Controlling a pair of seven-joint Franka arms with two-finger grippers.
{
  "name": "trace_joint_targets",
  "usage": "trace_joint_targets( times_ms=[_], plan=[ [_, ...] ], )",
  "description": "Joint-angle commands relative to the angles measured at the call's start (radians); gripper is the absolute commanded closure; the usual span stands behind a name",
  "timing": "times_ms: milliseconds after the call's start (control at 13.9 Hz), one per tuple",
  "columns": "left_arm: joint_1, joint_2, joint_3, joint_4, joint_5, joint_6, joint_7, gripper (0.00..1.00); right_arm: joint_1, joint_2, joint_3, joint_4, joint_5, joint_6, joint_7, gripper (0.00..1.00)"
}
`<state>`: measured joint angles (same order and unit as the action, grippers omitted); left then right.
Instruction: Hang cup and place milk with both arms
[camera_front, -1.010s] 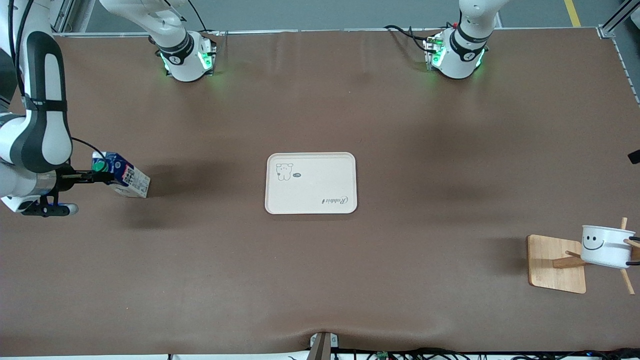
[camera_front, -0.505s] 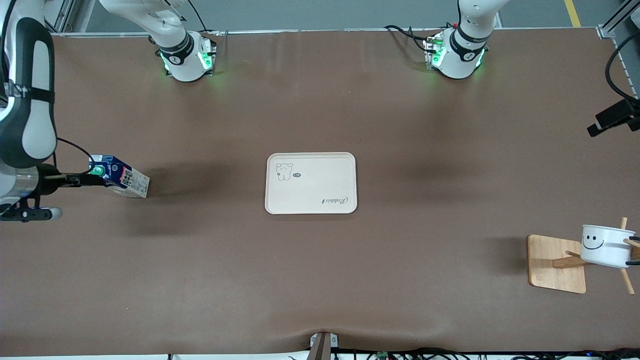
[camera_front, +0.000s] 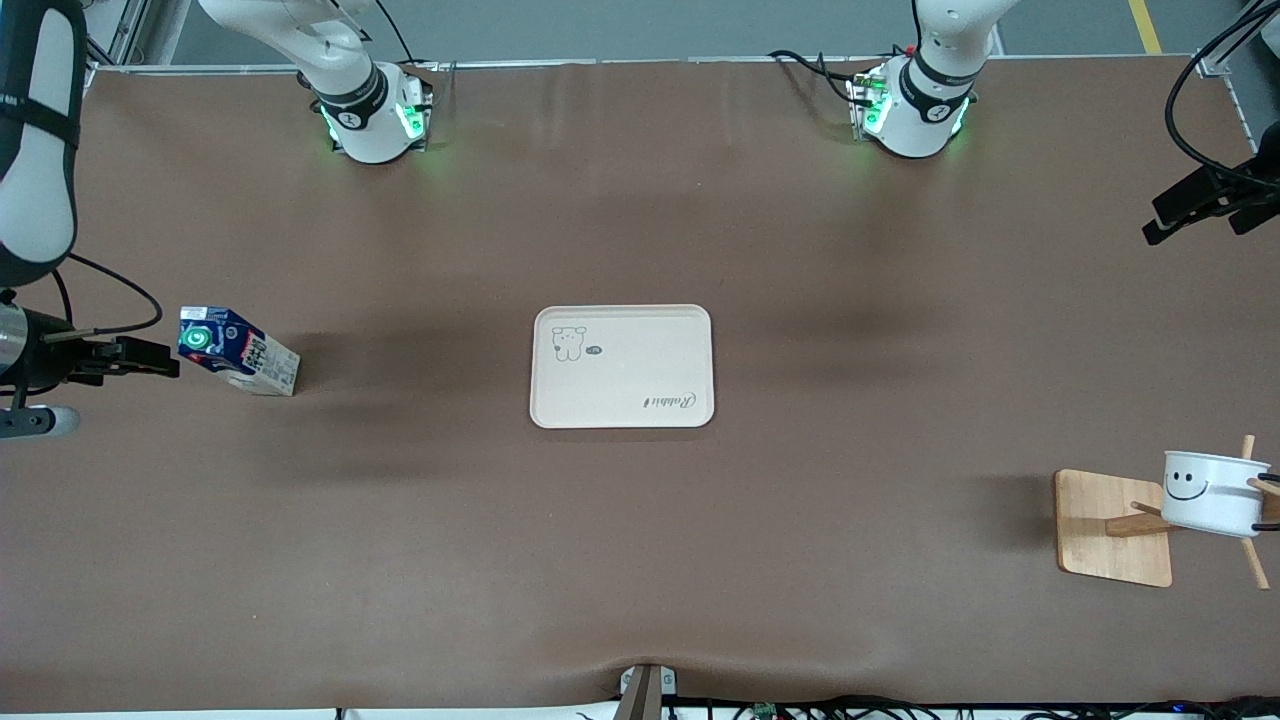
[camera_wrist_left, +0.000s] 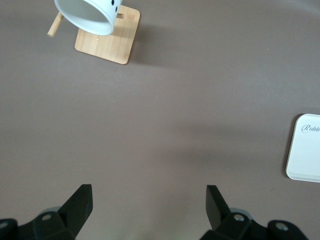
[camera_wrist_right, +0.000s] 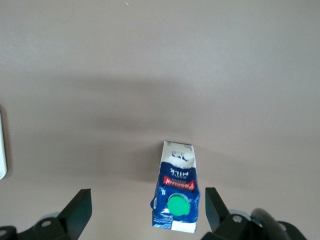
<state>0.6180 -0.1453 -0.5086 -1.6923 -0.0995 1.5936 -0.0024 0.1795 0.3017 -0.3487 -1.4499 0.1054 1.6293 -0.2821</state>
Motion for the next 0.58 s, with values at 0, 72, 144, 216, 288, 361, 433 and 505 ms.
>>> trace_joint_targets(
  times_ms=[0, 72, 144, 216, 288, 361, 433, 505],
  plan=[
    [0.013, 0.035, -0.019, 0.051, 0.018, 0.002, 0.009, 0.00, -0.005, -0.085, 0.011, -0.004, -0.012, -0.049, 0.000, 0.00],
    [0.013, 0.042, -0.019, 0.063, 0.018, 0.002, 0.010, 0.00, -0.008, -0.104, 0.011, -0.003, -0.006, -0.087, -0.005, 0.00],
    [0.013, 0.043, -0.019, 0.072, 0.017, 0.002, 0.016, 0.00, -0.015, -0.124, 0.026, -0.004, 0.010, -0.092, -0.006, 0.00],
    [0.011, 0.043, -0.021, 0.074, 0.017, 0.002, 0.018, 0.00, -0.044, -0.157, 0.081, -0.003, 0.010, -0.095, -0.003, 0.00],
    [0.011, 0.043, -0.021, 0.074, 0.017, 0.000, 0.019, 0.00, -0.092, -0.186, 0.123, 0.000, 0.010, -0.097, -0.005, 0.00],
    [0.011, 0.043, -0.019, 0.074, 0.015, -0.010, 0.019, 0.00, -0.113, -0.206, 0.140, 0.003, 0.014, -0.104, -0.005, 0.00],
    [0.011, 0.043, -0.019, 0.074, 0.015, -0.012, 0.018, 0.00, -0.120, -0.252, 0.142, 0.000, 0.017, -0.129, -0.005, 0.00],
    [0.011, 0.043, -0.019, 0.075, 0.015, -0.012, 0.013, 0.00, -0.121, -0.271, 0.149, 0.002, 0.014, -0.138, -0.002, 0.00]
  ],
)
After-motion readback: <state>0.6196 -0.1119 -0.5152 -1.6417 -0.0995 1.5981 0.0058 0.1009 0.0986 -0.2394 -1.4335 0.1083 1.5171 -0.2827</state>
